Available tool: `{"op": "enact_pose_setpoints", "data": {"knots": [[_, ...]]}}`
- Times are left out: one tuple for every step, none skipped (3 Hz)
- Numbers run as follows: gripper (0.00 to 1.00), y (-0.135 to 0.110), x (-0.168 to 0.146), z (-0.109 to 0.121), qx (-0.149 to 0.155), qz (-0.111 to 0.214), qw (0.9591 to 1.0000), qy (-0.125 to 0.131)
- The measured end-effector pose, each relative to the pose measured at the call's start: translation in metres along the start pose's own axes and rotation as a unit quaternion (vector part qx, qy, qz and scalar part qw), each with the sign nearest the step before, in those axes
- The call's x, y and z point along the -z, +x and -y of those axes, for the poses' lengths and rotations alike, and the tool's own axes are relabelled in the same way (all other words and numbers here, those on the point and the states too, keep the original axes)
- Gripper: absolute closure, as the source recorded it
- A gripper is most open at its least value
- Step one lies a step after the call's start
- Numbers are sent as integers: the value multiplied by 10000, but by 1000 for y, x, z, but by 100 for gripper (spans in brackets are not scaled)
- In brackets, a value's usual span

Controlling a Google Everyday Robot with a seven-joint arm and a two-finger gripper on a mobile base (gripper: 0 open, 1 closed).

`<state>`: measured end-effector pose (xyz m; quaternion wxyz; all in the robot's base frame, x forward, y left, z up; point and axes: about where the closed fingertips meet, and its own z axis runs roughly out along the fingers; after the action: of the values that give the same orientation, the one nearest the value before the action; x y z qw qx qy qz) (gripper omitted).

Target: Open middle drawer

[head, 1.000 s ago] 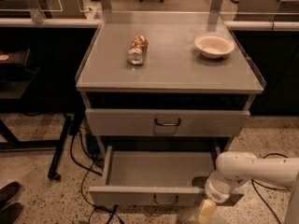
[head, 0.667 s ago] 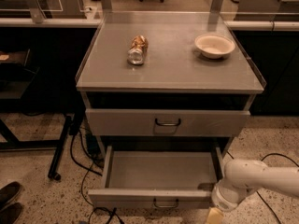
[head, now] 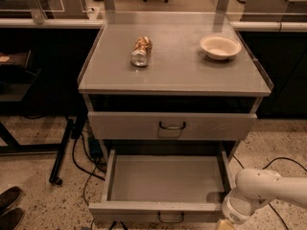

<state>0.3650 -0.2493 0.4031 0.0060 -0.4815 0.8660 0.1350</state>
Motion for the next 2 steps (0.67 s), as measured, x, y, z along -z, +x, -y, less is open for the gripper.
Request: {"op": "enact_pose_setpoints", "data": {"knots": [[0,0,0,0,2,0,10000,-1],[0,24,5,-22,47,-52,9999,-86]]}}
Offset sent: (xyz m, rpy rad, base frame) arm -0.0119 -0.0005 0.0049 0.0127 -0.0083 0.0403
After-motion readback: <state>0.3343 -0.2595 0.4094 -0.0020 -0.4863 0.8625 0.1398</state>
